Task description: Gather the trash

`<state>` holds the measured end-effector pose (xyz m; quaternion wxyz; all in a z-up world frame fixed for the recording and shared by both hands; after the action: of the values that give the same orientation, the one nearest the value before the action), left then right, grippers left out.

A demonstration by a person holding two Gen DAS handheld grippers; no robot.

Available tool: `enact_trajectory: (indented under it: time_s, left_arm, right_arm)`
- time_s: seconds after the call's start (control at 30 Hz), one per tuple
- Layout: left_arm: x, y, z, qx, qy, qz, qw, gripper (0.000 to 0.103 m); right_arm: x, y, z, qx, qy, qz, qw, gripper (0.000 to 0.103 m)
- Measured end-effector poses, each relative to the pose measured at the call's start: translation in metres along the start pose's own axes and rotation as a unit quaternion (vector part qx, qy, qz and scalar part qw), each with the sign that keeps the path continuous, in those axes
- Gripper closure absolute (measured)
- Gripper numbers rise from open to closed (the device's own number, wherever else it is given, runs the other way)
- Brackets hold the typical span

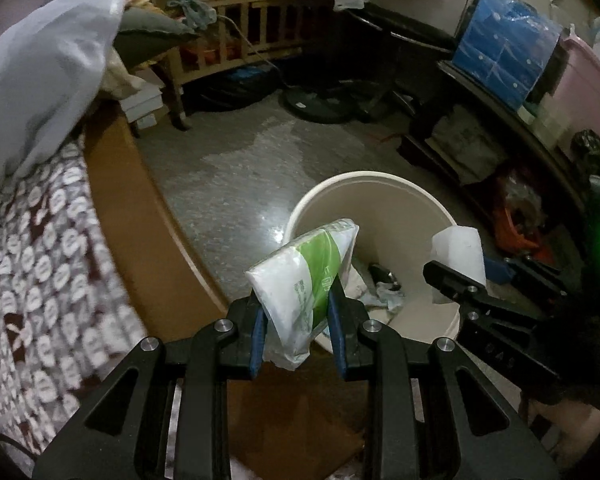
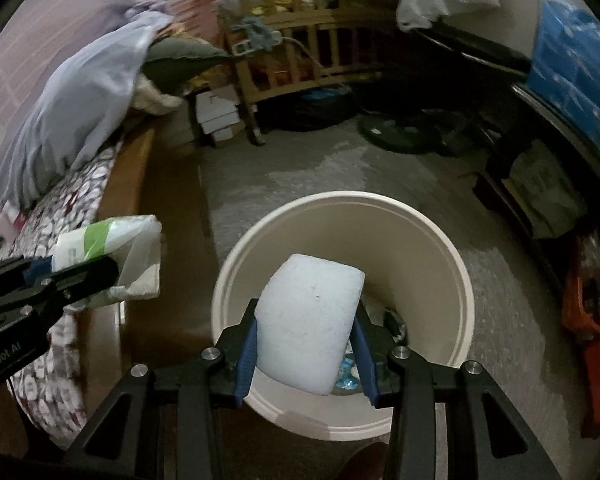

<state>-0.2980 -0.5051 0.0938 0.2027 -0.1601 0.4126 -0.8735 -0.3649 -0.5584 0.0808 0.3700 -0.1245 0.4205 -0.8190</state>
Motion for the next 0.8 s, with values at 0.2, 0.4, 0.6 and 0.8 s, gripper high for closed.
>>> enact_trajectory:
  time_s: [0.2, 0.4, 0.6, 0.8]
  left_arm:
    - [0.011, 0.018, 0.003, -0.009, 0.003, -0.015, 0.9998, 0.075]
    - [0.013, 0.028, 0.002, -0.015, -0.013, -0.044, 0.9989, 0.057]
    - [0.014, 0.026, 0.002, -0.001, -0.011, -0.042, 0.9991, 0.044]
    - [0.011, 0.014, 0.001, 0.015, 0.019, 0.009, 0.9997, 0.044]
  right_arm:
    - [0.016, 0.004, -0.002, 0.000, 0.017, -0.005, 1.000, 0.060]
    - [0.024, 0.008, -0.002, -0.003, 0.020, -0.028, 0.999, 0.044]
    - [0.030, 0.007, -0.002, -0.003, 0.035, -0.029, 0.999, 0.041]
    - [0.023, 0.000, -0.002, 0.010, 0.028, -0.024, 0.999, 0.040]
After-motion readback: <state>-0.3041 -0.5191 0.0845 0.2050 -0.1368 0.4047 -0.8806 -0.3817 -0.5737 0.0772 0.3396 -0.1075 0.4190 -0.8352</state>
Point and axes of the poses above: each gripper's, at about its wrist camera, not at the fingertips, and y roughly the way its jaws point, x to its right, z to its top, the point moved 2 cm from there along y, roughly the way its jaws point, and after that the axes turned 4 degrees about x, right-handed, at the moved point
